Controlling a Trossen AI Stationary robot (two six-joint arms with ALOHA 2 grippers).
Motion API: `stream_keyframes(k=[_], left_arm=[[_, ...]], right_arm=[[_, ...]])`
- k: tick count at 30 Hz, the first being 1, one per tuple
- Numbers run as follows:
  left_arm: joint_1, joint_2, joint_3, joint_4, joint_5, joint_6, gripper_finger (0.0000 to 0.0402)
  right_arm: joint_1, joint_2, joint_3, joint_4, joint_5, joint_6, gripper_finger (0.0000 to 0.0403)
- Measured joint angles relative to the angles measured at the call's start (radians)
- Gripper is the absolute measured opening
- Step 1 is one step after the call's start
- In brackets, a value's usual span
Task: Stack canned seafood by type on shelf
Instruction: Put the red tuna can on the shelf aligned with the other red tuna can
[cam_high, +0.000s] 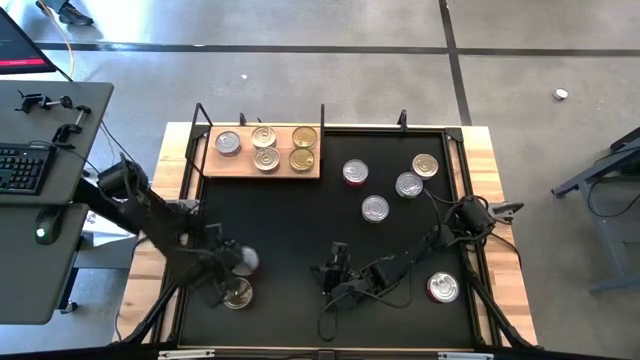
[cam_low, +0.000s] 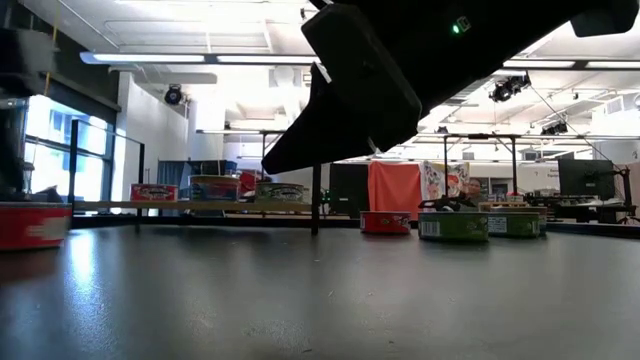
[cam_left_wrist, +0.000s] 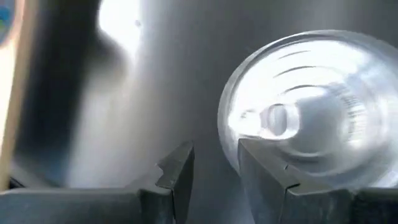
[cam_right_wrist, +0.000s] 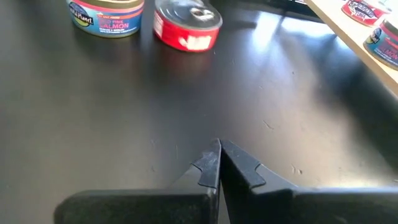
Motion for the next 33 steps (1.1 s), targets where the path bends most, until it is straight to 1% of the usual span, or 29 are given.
stream_keyframes(k=[2,4,8,11,12,14,16,17,19,21,22,24,26,27,30,31,33], left_arm=[[0.049,0.000,0.001,0.033,-0.021,0.079,0.0117],[0.087,0.000,0.016,0.036,-0.031,0.135,0.0117],[0.120,-0.001,0.060,0.020,-0.018,0.194,0.0117],[0.103,-0.002,0.083,0.002,0.072,0.196,0.0117],[0.097,-0.002,0.085,-0.016,0.124,0.172,0.0117],[0.087,-0.002,0.082,-0.072,0.246,0.106,0.0117],[0.069,-0.002,0.068,-0.087,0.346,0.041,0.0117],[0.057,-0.002,0.058,-0.075,0.375,0.025,0.0117],[0.033,-0.002,0.027,0.002,0.387,0.012,0.0117],[0.021,-0.002,-0.018,0.118,0.363,0.012,0.0117],[0.021,-0.002,-0.045,0.180,0.334,0.015,0.0117],[0.025,-0.010,-0.088,0.258,0.293,0.024,0.0117],[0.040,-0.011,-0.114,0.293,0.253,0.033,0.0117],[0.052,-0.010,-0.122,0.312,0.216,0.034,0.0117],[0.093,-0.002,-0.127,0.312,0.041,0.027,0.0117],[0.112,-0.005,-0.127,0.313,-0.004,0.045,0.0117],[0.141,-0.005,-0.131,0.329,-0.062,0.069,0.0117]], right_arm=[[0.000,0.000,0.000,0.000,-0.003,0.016,0.0000],[0.000,0.000,0.000,0.001,-0.028,0.033,0.0000],[-0.013,0.000,0.000,0.002,-0.099,0.076,0.0000],[-0.038,0.008,0.000,0.062,-0.107,0.118,0.0000],[-0.051,0.017,0.000,0.113,-0.110,0.122,0.0000],[-0.087,0.043,0.000,0.229,-0.149,0.094,0.0000],[-0.134,0.082,0.000,0.357,-0.231,0.057,0.0000],[-0.161,0.105,0.000,0.415,-0.280,0.043,0.0000],[-0.212,0.157,0.019,0.498,-0.368,0.039,0.0000],[-0.259,0.206,0.055,0.512,-0.419,0.050,0.0000],[-0.278,0.230,0.080,0.511,-0.441,0.053,0.0000],[-0.311,0.271,0.124,0.499,-0.482,0.046,0.0000],[-0.334,0.304,0.166,0.475,-0.516,0.052,0.0000],[-0.342,0.314,0.180,0.447,-0.525,0.061,0.0000],[-0.353,0.324,0.215,0.374,-0.523,0.081,0.0000],[-0.355,0.324,0.224,0.347,-0.503,0.080,0.0000],[-0.360,0.323,0.239,0.310,-0.474,0.075,0.0000]])
